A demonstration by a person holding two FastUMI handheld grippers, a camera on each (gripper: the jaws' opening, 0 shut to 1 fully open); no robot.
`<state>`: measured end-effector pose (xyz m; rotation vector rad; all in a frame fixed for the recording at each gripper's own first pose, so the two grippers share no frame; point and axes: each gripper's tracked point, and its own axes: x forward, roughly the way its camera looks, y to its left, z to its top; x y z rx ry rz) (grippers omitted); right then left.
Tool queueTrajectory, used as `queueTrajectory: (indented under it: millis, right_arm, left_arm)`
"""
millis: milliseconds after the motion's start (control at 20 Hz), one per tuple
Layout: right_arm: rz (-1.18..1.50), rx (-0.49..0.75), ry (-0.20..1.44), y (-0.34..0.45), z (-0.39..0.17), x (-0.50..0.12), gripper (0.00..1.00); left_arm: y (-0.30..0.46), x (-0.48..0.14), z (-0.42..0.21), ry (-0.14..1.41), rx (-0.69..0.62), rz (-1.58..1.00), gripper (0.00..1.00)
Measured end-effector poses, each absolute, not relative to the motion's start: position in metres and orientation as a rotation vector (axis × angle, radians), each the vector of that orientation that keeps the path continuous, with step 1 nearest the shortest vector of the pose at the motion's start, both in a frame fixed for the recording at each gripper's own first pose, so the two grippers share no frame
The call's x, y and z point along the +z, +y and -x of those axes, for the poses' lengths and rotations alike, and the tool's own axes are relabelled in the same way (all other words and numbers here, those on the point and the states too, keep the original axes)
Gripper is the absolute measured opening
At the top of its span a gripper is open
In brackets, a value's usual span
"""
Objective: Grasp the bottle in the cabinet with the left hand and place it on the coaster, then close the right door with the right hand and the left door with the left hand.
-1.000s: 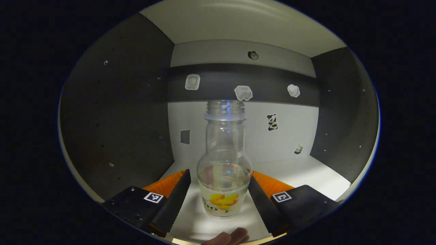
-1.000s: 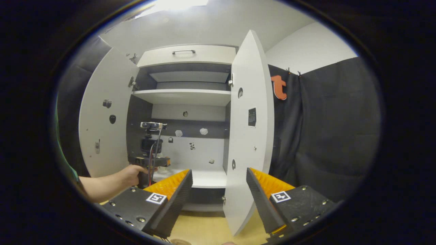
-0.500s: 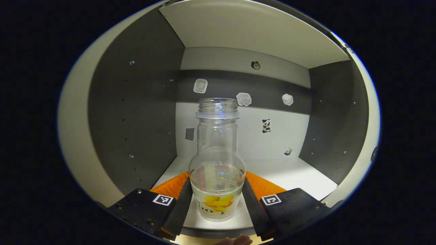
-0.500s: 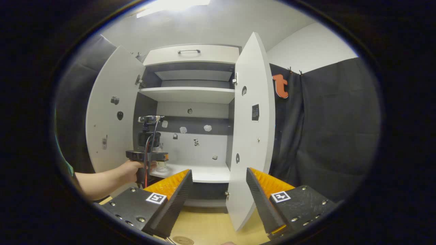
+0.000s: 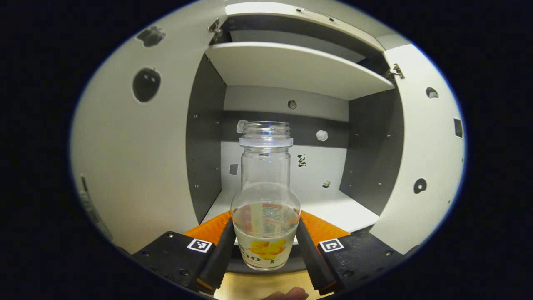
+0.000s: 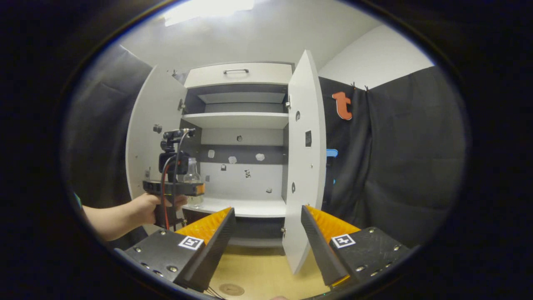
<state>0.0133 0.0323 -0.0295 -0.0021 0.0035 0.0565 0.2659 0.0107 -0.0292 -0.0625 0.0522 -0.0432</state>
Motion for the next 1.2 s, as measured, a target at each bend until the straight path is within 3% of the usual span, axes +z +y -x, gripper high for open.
queueTrajectory:
  millis: [600,1200]
  right_arm:
    - [-0.003,0.099,0.019,0.020,0.031,-0.037,0.96]
    - [-0.007,-0.008,0.020,-0.031,0.023,-0.035,0.94]
  left_arm:
    - [-0.011,-0.037,-0.143,0.018,-0.119,0.131,0.78]
    - [-0.061,-0.157,-0.097,0.058,-0.201,0.109,0.80]
